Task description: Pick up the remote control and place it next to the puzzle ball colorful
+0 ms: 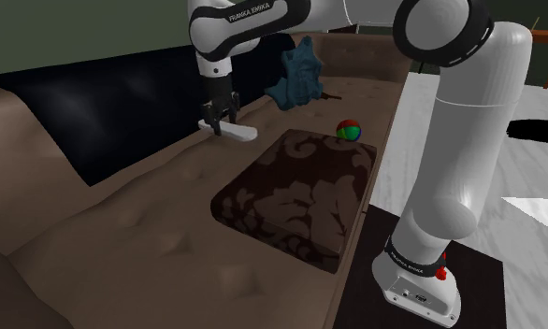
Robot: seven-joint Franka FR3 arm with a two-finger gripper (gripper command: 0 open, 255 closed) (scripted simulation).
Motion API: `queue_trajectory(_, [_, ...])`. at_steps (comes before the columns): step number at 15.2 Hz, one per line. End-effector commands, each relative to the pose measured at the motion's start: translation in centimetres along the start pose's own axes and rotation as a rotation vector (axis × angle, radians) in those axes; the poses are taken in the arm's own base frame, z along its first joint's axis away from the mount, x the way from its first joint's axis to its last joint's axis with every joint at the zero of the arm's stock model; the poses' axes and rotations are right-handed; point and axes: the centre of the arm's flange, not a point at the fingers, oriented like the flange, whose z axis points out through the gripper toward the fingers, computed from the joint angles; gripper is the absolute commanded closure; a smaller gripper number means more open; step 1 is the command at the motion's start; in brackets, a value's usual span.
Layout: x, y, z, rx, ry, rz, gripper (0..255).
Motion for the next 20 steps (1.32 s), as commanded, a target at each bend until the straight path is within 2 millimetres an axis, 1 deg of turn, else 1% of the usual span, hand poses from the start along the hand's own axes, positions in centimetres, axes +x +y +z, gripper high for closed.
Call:
queue_trajectory(1, [-0.1,-0.2,-1.1,0.0,0.0,0.0,255])
queue_trajectory(3, [-0.1,-0.2,-2.1,0.0,0.0,0.0,255])
queue_trajectory(4, [-0.1,-0.2,-2.2,0.0,0.0,0.0,255])
queue_trajectory(20, [-6.0,20.1,-1.6,0.0,0.0,0.0,255])
